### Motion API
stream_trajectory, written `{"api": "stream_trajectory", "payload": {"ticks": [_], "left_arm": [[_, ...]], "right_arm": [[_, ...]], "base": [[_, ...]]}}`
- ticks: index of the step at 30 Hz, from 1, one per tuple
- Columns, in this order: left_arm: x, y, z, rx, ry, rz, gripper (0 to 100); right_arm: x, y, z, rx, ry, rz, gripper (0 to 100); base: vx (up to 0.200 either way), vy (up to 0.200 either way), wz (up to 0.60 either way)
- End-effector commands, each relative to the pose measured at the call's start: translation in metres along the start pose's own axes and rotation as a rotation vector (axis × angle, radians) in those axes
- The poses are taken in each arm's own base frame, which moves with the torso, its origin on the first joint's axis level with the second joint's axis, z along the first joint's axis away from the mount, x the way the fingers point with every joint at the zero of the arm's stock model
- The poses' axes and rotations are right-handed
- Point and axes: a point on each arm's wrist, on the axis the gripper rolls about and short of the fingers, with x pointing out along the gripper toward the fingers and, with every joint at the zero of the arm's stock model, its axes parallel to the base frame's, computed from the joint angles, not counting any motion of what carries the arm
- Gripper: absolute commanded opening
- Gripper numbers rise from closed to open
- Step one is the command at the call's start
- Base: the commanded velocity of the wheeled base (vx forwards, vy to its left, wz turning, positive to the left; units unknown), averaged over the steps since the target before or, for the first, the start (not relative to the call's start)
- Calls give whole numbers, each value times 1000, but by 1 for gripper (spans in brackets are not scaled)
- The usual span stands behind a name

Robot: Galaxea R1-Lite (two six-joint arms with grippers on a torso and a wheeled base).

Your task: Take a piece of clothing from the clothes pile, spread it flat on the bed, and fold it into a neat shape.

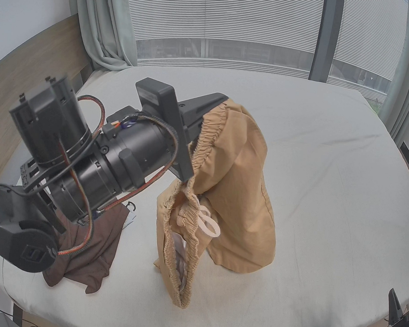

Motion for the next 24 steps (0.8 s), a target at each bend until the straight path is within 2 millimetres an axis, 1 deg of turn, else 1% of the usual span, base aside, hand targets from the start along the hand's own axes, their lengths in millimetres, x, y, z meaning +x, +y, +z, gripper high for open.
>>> {"api": "stream_trajectory", "payload": {"ticks": [1, 6, 9, 11, 16, 23, 24], "left_arm": [[16, 9, -6, -47, 23, 9, 0], [31, 16, -6, -133, 28, 12, 0], [38, 24, -15, -145, 58, 29, 0], [42, 27, -26, -152, 86, 33, 0], [47, 19, -38, -160, 121, 9, 0], [49, 14, -46, -165, 145, -2, 0], [50, 9, -46, -165, 148, -14, 0]], "right_arm": [[0, 0, -5, 0, 1, 0, 100], [0, 0, -5, 0, 1, 0, 100], [0, 0, -5, 0, 1, 0, 100], [0, 0, -5, 0, 1, 0, 100], [0, 0, -5, 2, 1, -1, 100], [0, 0, -5, 0, 1, 0, 100], [0, 0, -5, 2, 1, 0, 100]], "base": [[0, 0, 0], [0, 0, 0], [0, 0, 0], [0, 0, 0], [0, 0, 0], [0, 0, 0], [0, 0, 0]]}}
